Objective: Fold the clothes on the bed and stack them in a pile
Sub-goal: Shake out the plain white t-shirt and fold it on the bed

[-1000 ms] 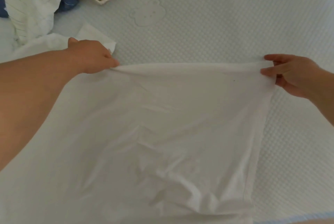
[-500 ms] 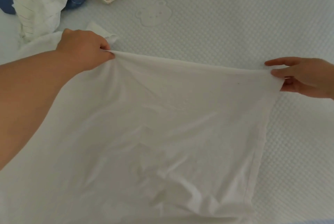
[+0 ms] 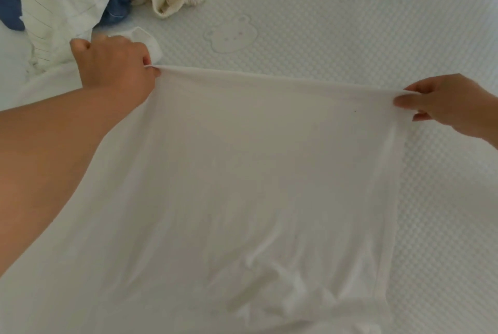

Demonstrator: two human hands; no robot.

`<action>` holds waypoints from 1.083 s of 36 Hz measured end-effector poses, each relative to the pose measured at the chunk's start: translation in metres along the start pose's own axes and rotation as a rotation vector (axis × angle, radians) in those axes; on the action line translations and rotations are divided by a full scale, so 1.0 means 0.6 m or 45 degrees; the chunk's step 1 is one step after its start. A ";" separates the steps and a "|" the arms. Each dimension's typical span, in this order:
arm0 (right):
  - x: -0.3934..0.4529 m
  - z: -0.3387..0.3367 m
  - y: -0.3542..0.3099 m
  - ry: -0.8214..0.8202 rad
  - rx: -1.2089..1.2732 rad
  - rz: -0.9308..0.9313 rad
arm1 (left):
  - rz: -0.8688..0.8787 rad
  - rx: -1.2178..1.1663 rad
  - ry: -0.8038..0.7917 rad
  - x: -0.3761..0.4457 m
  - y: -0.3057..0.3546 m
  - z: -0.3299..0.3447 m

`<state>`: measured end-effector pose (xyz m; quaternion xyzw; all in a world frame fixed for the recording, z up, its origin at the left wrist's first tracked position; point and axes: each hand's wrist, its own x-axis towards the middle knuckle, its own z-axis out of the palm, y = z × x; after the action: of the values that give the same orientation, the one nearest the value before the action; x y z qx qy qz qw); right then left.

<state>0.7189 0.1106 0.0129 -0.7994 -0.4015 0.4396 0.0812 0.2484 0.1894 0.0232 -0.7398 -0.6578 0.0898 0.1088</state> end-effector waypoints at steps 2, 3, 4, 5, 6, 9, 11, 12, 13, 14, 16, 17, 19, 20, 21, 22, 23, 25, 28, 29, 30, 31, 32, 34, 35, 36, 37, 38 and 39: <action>0.012 -0.008 -0.017 -0.011 0.063 -0.007 | -0.029 0.029 0.022 0.008 -0.001 -0.001; 0.020 -0.014 -0.026 -0.014 0.083 -0.009 | -0.049 0.042 0.023 0.014 -0.001 -0.002; 0.029 -0.019 -0.035 -0.012 0.112 -0.009 | -0.075 0.042 0.021 0.020 0.000 -0.004; 0.040 -0.022 -0.042 0.000 0.142 -0.009 | -0.105 0.032 0.009 0.027 0.002 -0.006; 0.050 -0.025 -0.050 0.018 0.174 -0.011 | -0.138 0.017 -0.020 0.033 0.005 -0.006; 0.080 -0.025 -0.067 0.097 0.190 -0.035 | -0.264 -0.146 -0.180 0.049 0.021 -0.006; 0.097 -0.021 -0.076 0.235 0.112 -0.076 | -0.357 -0.282 -0.216 0.058 0.032 -0.005; 0.102 -0.019 -0.081 0.311 0.099 -0.103 | -0.386 -0.317 -0.223 0.062 0.036 -0.004; 0.107 -0.016 -0.085 0.360 0.112 -0.125 | -0.412 -0.350 -0.231 0.066 0.039 -0.001; 0.112 -0.013 -0.087 0.384 0.139 -0.134 | -0.443 -0.395 -0.240 0.068 0.040 0.002; 0.118 -0.005 -0.087 0.396 0.195 -0.108 | -0.500 -0.508 -0.255 0.067 0.043 0.011; 0.117 -0.001 -0.086 0.396 0.233 -0.078 | -0.512 -0.549 -0.256 0.064 0.045 0.015; 0.110 0.010 -0.083 0.414 0.284 -0.020 | -0.506 -0.603 -0.272 0.049 0.050 0.024; 0.103 0.014 -0.080 0.445 0.264 0.003 | -0.496 -0.637 -0.290 0.039 0.055 0.027; 0.093 0.019 -0.075 0.488 0.226 0.019 | -0.489 -0.683 -0.319 0.029 0.060 0.027; 0.080 0.025 -0.070 0.533 0.185 0.026 | -0.484 -0.736 -0.362 0.018 0.066 0.024; 0.062 0.031 -0.064 0.560 0.154 0.027 | -0.477 -0.787 -0.407 0.006 0.072 0.019; 0.019 0.049 -0.040 0.553 0.099 0.030 | -0.431 -0.844 -0.462 -0.024 0.087 0.007; -0.058 0.081 0.021 0.496 0.024 0.050 | -0.256 -0.855 -0.472 -0.099 0.122 -0.010; -0.085 0.091 0.045 0.476 0.014 0.064 | -0.199 -0.879 -0.493 -0.129 0.137 -0.016; -0.113 0.101 0.068 0.453 0.000 0.083 | -0.148 -0.900 -0.530 -0.161 0.153 -0.023; -0.141 0.112 0.091 0.425 -0.014 0.105 | -0.103 -0.915 -0.570 -0.194 0.167 -0.029; -0.170 0.122 0.113 0.398 -0.020 0.133 | -0.065 -0.932 -0.606 -0.228 0.181 -0.035; -0.222 0.140 0.153 0.369 0.016 0.206 | -0.007 -0.978 -0.651 -0.291 0.204 -0.048; -0.246 0.147 0.170 0.376 0.057 0.252 | 0.021 -0.993 -0.662 -0.320 0.215 -0.055; -0.268 0.152 0.186 0.393 0.109 0.300 | 0.049 -1.000 -0.669 -0.348 0.224 -0.061; -0.288 0.157 0.199 0.405 0.165 0.342 | 0.072 -1.002 -0.680 -0.374 0.233 -0.066; -0.308 0.162 0.212 0.402 0.206 0.374 | 0.091 -1.003 -0.694 -0.400 0.240 -0.070; -0.326 0.166 0.223 0.380 0.224 0.387 | 0.109 -1.003 -0.707 -0.423 0.247 -0.074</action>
<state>0.6617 -0.1398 0.0129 -0.8967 -0.2199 0.3569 0.1421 0.3718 -0.0809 0.0219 -0.6992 -0.6150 0.0323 -0.3630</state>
